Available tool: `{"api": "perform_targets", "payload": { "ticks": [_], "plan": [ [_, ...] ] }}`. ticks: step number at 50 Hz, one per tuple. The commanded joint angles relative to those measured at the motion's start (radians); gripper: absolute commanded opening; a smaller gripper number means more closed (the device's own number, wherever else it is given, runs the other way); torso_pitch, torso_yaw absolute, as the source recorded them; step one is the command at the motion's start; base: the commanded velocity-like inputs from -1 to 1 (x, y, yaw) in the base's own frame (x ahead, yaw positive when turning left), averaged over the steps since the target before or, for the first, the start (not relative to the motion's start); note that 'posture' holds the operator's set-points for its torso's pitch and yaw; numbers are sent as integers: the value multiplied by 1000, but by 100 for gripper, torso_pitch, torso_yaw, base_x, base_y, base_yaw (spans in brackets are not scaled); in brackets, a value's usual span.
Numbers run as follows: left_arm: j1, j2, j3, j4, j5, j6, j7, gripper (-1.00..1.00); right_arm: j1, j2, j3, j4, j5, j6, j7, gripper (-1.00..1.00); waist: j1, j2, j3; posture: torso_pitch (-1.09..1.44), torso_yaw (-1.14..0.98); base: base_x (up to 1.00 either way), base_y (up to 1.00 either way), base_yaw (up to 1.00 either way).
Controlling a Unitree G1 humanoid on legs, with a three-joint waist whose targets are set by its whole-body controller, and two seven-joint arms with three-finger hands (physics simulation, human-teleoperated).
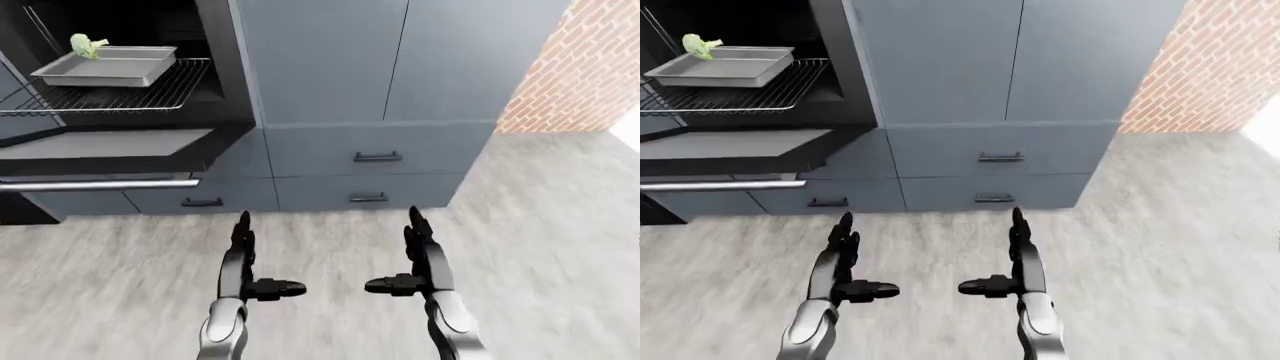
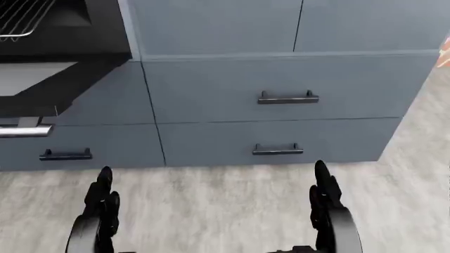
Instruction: Pick the broccoli from the oven and place it on the plate on the counter.
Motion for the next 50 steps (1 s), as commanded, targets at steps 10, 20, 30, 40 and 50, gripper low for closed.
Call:
{"api": "perform_targets", "payload": {
  "ticks": [10, 20, 30, 40, 50],
  "plan": [
    [-26, -1, -7, -244, -15, 84, -2, 100, -56, -6, -4, -68, 13, -77, -13, 100, 9, -7, -78, 0, 0, 0, 0, 0],
    [-128, 25, 25, -454, -38, 334, -3, 100, -88, -20, -23, -318, 20, 148, -6, 100, 10, -4, -89, 0, 0, 0, 0, 0],
    [-225, 69, 94, -733, -82, 626, 1, 100, -135, -41, -54, -562, 71, 338, 6, 100, 8, -2, -91, 0, 0, 0, 0, 0],
    [-337, 122, 162, -964, -159, 915, 44, 100, -232, -56, -52, -704, 54, 478, 9, 100, -3, -59, -77, 0, 0, 0, 47, 0],
    [-394, 159, 224, -1031, -233, 1023, 82, 100, -280, -62, -46, -783, 69, 558, -1, 100, -19, 86, -70, 0, 0, 0, 81, 0]
  ]
}}
